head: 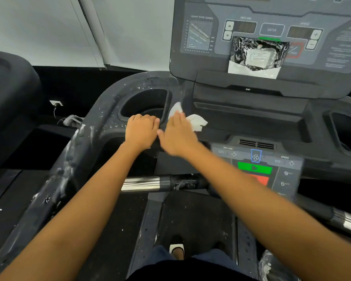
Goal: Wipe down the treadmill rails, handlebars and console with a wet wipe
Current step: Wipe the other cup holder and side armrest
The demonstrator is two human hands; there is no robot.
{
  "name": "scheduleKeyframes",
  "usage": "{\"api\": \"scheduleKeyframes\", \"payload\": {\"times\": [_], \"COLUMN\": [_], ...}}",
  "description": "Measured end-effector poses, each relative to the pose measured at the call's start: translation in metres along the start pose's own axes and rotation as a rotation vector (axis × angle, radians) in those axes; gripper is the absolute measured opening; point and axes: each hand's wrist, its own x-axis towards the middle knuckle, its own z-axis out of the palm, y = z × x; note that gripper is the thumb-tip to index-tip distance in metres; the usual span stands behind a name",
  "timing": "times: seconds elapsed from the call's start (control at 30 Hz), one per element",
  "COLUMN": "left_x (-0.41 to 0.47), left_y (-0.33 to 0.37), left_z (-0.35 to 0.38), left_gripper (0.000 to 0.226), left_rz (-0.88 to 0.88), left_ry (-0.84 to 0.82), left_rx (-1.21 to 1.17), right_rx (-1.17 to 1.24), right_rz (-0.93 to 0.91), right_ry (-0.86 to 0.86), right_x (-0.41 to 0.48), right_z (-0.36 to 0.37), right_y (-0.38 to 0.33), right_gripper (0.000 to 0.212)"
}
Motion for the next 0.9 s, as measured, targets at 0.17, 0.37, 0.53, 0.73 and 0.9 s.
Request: {"api": "scheduleKeyframes", "payload": {"times": [0.17, 0.37, 0.53, 0.73, 0.9], "left_x": [0.000, 0.000, 0.007, 0.015, 0.013], "left_y": [-0.004, -0.012, -0.016, -0.023, -0.023], "left_z": [0.002, 0.002, -0.002, -0.010, -0.004], "left_gripper": [0.036, 0.037, 0.038, 0.040, 0.037], "left_rz": [0.046, 0.082, 0.058, 0.030, 0.029], "left_ry": [0.044, 0.048, -0.033, -0.137, -0.095], "left_rx": [-0.017, -0.072, -0.110, -0.292, -0.276], "right_rx": [-0.101, -0.189, -0.179, -0.068, -0.029], "right_rz": [-0.020, 0.021, -0.107, -0.047, -0.008], "right_ry": [-0.006, -0.051, -0.018, -0.081, -0.055], "right_x": [0.008, 0.041, -0.036, 0.013, 0.023], "right_z": [0.000, -0.027, 0.006, -0.003, -0.003], "right_y": [-0.010, -0.006, -0.021, -0.026, -0.024], "right_gripper": [0.067, 0.045, 0.062, 0.068, 0.069]}}
